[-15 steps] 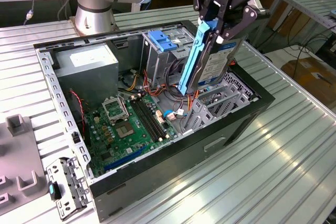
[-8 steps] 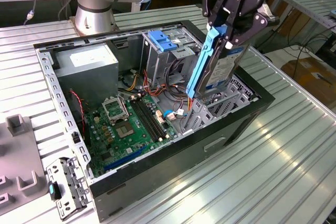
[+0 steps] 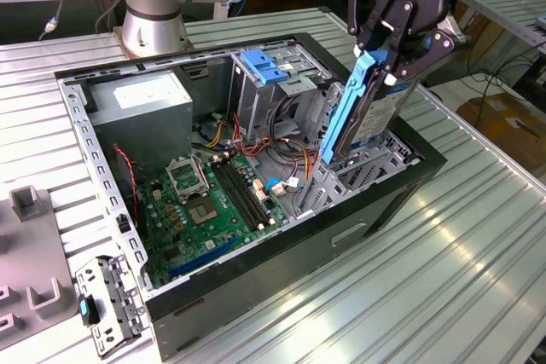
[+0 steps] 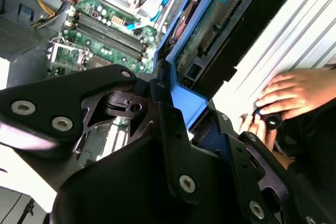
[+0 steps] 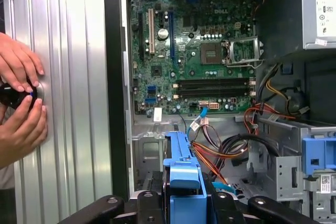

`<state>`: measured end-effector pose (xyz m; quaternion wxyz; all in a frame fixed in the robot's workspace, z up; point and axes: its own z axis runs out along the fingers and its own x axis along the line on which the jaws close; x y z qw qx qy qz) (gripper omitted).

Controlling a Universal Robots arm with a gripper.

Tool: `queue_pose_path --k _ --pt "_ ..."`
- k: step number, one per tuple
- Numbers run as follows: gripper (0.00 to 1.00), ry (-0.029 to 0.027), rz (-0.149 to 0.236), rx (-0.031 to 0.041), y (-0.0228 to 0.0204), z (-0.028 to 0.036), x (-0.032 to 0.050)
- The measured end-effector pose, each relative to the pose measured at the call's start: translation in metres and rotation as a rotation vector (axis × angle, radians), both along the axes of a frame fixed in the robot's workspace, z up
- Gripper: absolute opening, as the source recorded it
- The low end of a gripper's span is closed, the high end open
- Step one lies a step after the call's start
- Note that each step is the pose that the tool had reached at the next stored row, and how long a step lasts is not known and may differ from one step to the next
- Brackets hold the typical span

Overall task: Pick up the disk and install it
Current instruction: 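Insert the disk into the insertion slot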

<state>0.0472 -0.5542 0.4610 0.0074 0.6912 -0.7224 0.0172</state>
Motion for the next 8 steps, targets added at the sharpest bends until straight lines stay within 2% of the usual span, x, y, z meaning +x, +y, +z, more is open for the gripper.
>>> queue_pose_path --k 3,8 --pt "0.37 0.0001 0.0 -0.0046 0.0001 -0.0033 0.0041" --pt "0.37 0.0001 0.003 -0.0048 0.0035 -0.0069 0.0064"
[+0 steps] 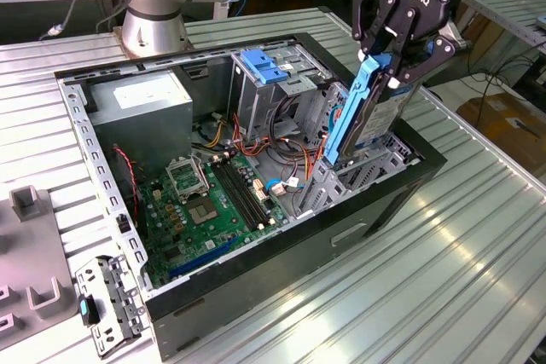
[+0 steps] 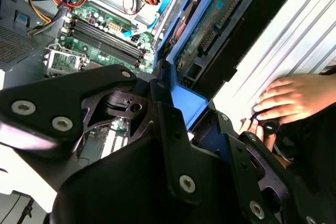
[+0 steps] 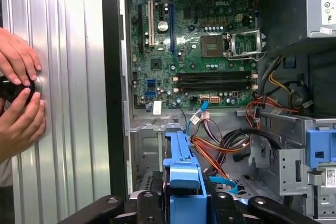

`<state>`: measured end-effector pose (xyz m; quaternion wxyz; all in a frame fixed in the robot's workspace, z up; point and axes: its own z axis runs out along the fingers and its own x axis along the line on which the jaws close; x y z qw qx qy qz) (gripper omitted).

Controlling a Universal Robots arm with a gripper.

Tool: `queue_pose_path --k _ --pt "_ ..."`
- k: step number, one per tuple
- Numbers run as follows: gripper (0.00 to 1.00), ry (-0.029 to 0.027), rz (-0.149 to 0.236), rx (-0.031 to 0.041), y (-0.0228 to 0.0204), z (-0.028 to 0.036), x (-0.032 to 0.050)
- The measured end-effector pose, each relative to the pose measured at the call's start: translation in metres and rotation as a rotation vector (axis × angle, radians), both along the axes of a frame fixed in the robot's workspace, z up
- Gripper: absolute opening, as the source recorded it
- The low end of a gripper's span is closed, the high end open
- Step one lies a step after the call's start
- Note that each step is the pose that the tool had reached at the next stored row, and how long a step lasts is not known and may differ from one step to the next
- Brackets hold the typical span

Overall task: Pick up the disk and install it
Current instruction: 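Insert the disk into the insertion slot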

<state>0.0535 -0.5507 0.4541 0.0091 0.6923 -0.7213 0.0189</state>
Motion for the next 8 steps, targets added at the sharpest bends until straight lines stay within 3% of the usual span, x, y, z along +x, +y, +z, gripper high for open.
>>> queue_pose_path --k 3,4,8 --pt "0.37 0.0 0.005 -0.001 0.0042 -0.0011 0.0" --pt "0.37 0.0 0.005 -0.0095 0.0043 -0.0029 0.0" --pt "0.37 0.0001 0.005 -0.0221 0.0043 -0.0073 0.0"
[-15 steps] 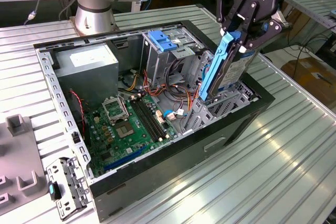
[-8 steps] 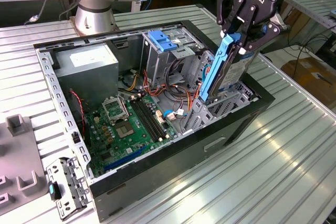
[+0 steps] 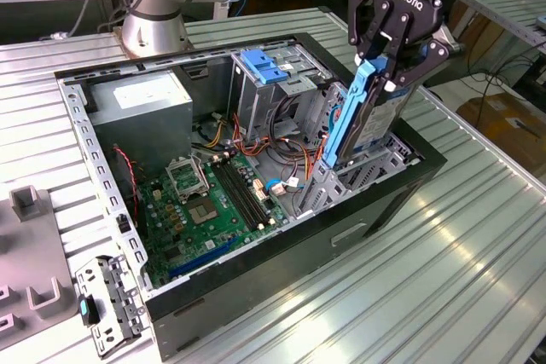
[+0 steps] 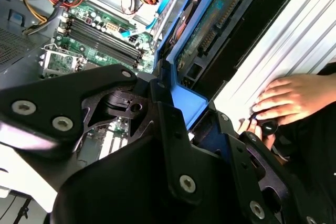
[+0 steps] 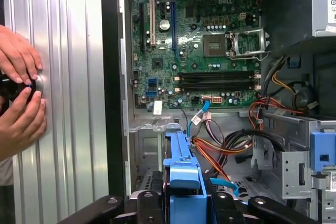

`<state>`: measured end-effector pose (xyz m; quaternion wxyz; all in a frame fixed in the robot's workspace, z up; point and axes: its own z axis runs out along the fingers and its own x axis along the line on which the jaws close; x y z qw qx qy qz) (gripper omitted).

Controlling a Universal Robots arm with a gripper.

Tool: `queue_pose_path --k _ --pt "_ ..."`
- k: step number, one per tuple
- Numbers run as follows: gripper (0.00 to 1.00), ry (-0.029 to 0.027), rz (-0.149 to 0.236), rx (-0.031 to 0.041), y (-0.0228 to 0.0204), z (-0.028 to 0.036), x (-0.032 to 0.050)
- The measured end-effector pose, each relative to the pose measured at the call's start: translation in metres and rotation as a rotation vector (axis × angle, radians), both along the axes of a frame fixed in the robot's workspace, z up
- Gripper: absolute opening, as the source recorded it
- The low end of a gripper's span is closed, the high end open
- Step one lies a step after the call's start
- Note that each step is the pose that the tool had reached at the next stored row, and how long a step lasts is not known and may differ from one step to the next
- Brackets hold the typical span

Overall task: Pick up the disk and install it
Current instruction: 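Insert the disk into the insertion slot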

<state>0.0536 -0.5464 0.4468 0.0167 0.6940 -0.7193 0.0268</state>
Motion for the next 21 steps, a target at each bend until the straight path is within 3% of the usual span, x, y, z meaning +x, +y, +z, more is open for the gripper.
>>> queue_pose_path --k 11,21 --pt "0.37 0.0 0.0 -0.0042 0.0 -0.0087 0.0" --pt "0.37 -0.0001 0.0 -0.0042 0.0 -0.0099 0.0"
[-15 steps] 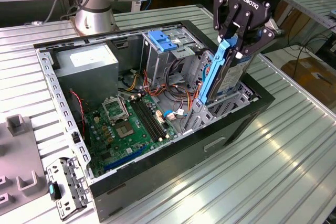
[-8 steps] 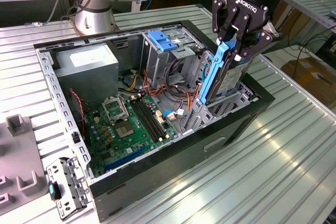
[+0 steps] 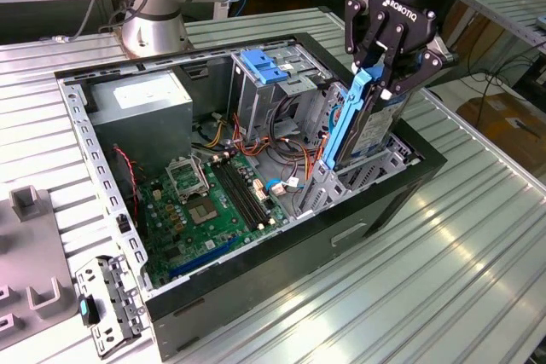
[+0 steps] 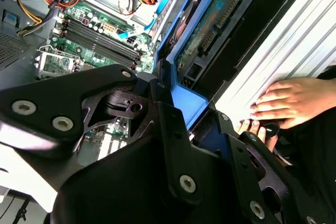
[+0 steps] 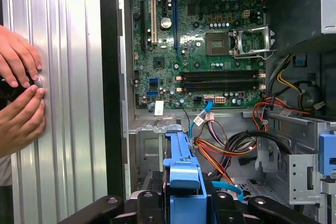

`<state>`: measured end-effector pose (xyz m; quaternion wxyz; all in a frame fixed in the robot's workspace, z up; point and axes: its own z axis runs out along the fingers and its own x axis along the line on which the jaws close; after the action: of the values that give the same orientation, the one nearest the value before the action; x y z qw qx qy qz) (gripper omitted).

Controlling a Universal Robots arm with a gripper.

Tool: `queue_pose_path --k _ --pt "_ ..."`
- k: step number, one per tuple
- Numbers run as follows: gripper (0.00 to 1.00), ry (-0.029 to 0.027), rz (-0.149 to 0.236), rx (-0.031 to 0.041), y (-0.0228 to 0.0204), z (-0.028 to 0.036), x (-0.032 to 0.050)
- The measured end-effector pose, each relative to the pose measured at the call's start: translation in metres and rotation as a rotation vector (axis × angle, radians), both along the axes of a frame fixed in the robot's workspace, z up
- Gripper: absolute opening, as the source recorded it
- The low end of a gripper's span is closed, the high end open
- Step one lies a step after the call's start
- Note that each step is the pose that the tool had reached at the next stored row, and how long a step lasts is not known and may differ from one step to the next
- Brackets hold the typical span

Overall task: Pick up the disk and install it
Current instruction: 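Insert the disk into the insertion slot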

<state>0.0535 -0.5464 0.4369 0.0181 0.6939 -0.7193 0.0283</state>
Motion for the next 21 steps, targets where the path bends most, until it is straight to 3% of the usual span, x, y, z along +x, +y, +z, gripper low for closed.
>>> queue_pose_path --k 4,5,6,7,14,15,18,20,21 --pt "0.38 0.0 0.0 -0.0001 0.0 -0.0001 0.0" --pt "0.44 0.0 0.0 0.0002 0.0 -0.0007 0.0" --pt "0.44 0.0 0.0 0.0003 0.0 -0.0025 0.0" --pt "0.51 0.0 0.0 0.0003 0.0 -0.0043 0.0" --pt "0.51 0.0 0.002 0.0 0.0 -0.0196 0.0" --pt "0.49 0.0 0.003 0.0 -0.0001 -0.0233 0.0" --pt "0.31 0.0 0.003 0.0001 -0.0003 -0.0303 0.0" --pt "0.12 0.0001 0.004 -0.0001 -0.0005 -0.0388 0.0" --pt "0.11 0.0 0.004 0.0001 -0.0007 -0.0436 0.0"
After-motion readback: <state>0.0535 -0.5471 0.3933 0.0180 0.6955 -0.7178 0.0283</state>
